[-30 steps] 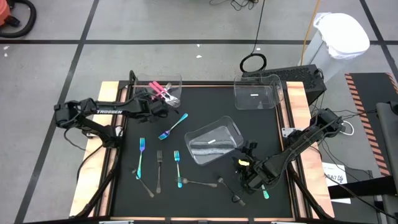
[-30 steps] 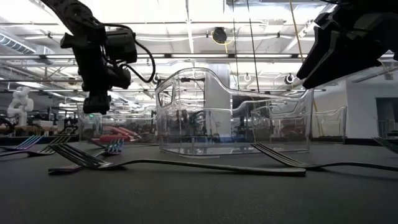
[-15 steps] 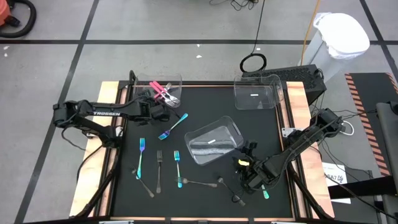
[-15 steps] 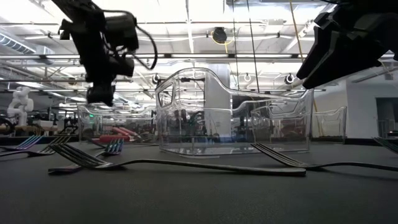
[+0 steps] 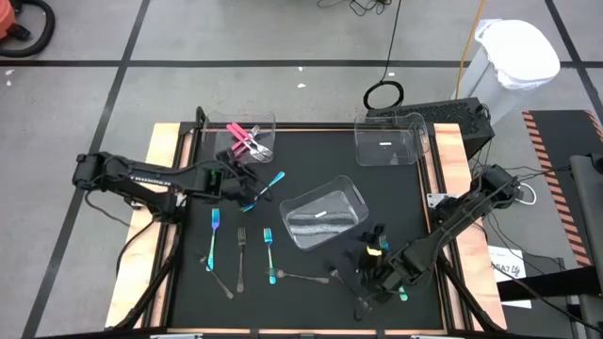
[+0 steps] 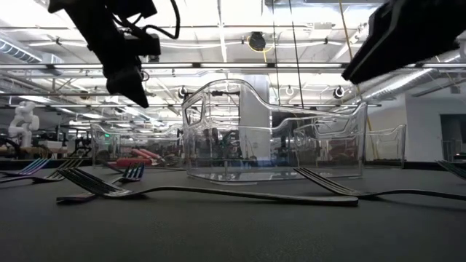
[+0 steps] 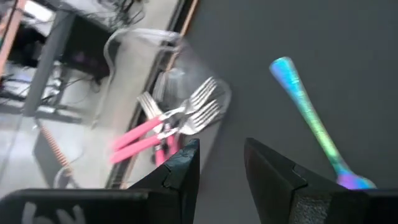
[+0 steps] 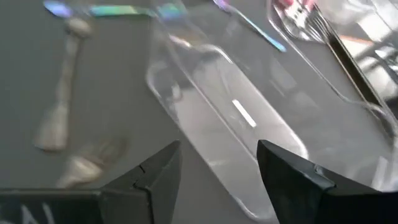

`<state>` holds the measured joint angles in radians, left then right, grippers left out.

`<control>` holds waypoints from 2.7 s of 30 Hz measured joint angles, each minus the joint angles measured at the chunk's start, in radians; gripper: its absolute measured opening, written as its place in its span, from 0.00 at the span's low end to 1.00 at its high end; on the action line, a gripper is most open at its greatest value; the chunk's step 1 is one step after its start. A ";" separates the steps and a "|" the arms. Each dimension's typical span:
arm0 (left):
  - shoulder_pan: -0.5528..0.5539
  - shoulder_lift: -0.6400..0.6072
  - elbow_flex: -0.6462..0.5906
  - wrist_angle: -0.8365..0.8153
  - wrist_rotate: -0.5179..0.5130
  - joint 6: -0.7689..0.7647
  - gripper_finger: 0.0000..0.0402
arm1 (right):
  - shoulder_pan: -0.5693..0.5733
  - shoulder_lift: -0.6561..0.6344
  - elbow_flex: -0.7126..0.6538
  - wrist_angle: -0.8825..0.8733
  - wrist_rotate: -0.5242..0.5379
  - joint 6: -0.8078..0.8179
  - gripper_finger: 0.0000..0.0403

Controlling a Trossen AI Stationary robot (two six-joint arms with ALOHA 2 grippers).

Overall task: Sort silverware by color (type)
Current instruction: Adjust the transparent bins

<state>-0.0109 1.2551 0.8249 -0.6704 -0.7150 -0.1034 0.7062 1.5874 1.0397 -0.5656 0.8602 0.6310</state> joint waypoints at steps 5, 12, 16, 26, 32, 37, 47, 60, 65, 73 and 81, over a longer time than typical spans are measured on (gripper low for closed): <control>-0.085 -0.002 0.000 -0.003 0.040 -0.071 0.32 | 0.000 0.070 0.000 0.251 0.027 -0.185 0.50; -0.207 -0.009 0.000 -0.024 0.086 -0.161 0.32 | -0.059 0.188 0.000 0.655 0.030 -0.486 0.50; -0.252 -0.009 0.000 -0.023 0.086 -0.220 0.32 | -0.105 0.214 0.000 0.789 0.029 -0.603 0.50; -0.343 -0.009 0.000 -0.018 0.086 -0.355 0.32 | -0.184 0.222 0.000 0.795 -0.054 -0.629 0.50; -0.379 -0.009 0.000 -0.011 0.085 -0.389 0.32 | -0.221 0.222 0.000 0.794 -0.055 -0.649 0.50; -0.391 -0.009 0.000 0.021 0.085 -0.388 0.32 | -0.258 0.222 0.000 0.793 -0.056 -0.653 0.50; -0.390 -0.009 0.000 0.030 0.077 -0.358 0.32 | -0.345 0.222 0.000 0.821 -0.111 -0.681 0.50; -0.389 -0.009 0.000 0.043 0.056 -0.302 0.32 | -0.298 0.067 0.212 0.426 -0.285 -0.665 0.50; -0.389 -0.009 0.000 0.057 0.056 -0.306 0.32 | -0.303 0.027 0.363 -0.077 -0.310 -0.485 0.50; -0.389 -0.009 0.000 0.150 0.081 -0.310 0.32 | -0.361 0.031 0.402 -0.450 -0.496 -0.505 0.50; -0.405 -0.009 0.000 0.195 0.113 -0.314 0.32 | -0.415 0.036 0.402 -0.601 -0.608 -0.567 0.44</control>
<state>-0.4160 1.2465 0.8246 -0.4759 -0.6018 -0.4179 0.2913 1.6238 1.4418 -1.1668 0.2522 0.0640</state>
